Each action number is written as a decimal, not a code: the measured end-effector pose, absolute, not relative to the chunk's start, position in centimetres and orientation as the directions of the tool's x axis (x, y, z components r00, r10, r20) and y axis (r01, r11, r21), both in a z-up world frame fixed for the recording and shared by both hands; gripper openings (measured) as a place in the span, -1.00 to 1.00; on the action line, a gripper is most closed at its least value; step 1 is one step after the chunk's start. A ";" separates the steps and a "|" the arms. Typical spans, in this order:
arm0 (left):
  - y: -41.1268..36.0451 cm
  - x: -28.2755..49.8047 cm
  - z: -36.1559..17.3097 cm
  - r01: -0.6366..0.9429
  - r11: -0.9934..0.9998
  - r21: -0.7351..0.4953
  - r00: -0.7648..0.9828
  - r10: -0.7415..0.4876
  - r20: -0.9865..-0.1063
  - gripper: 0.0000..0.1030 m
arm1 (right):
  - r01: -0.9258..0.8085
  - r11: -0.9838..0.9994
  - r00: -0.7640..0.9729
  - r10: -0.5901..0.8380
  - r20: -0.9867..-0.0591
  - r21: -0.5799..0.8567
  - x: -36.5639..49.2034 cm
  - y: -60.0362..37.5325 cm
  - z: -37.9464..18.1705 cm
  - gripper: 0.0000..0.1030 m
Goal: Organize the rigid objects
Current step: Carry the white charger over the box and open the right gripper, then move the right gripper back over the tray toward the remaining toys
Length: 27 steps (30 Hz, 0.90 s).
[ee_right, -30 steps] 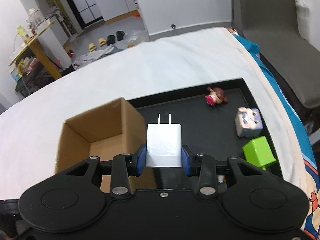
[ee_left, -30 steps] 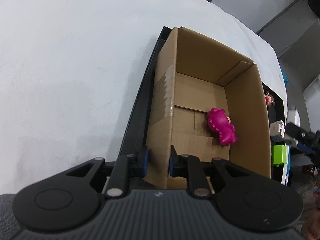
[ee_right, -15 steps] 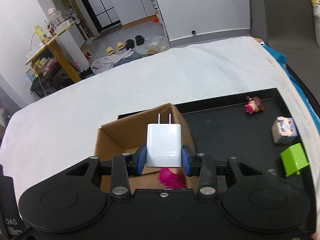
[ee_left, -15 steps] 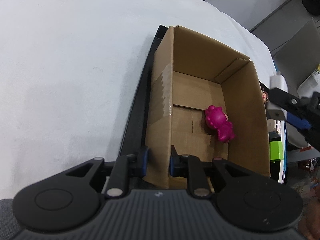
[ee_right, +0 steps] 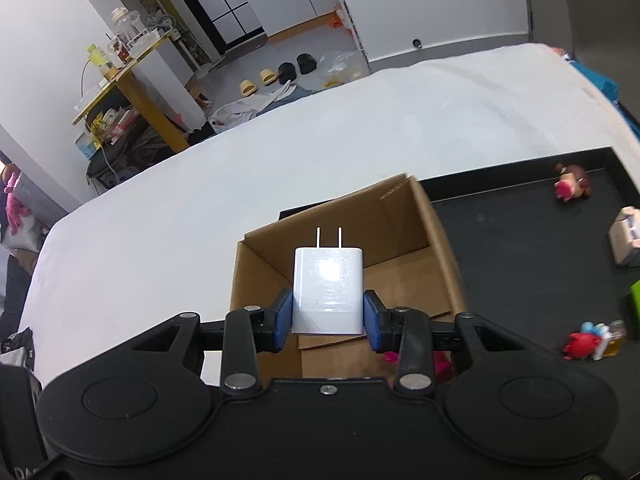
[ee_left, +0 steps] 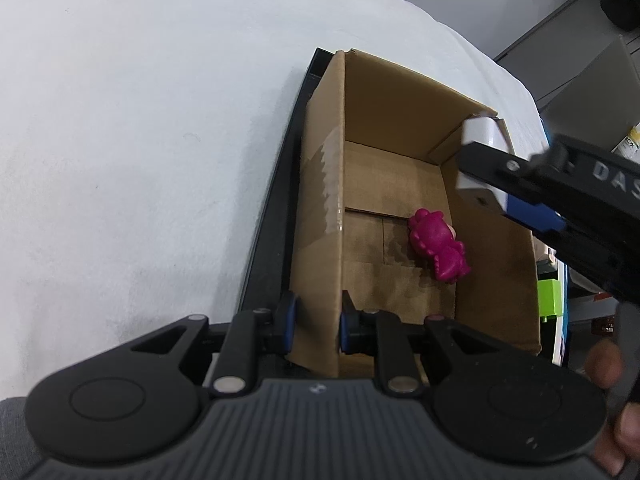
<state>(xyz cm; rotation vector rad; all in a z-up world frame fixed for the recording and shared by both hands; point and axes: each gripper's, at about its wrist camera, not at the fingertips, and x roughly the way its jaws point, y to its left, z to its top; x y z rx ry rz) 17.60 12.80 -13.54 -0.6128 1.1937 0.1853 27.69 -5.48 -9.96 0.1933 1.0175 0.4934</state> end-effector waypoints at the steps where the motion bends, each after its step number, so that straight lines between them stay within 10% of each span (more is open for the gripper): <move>1: 12.9 17.6 -13.6 -0.446 0.824 -0.348 0.376 -0.181 -0.909 -0.62 | -0.302 0.871 0.424 0.486 -0.764 0.387 27.8 -5.3 -10.1 -0.29; 27: 12.4 17.2 -12.6 -0.438 0.846 -0.303 0.379 -0.131 -0.916 -0.61 | -0.287 0.842 0.415 0.538 -0.733 0.456 25.6 -10.8 -6.8 0.14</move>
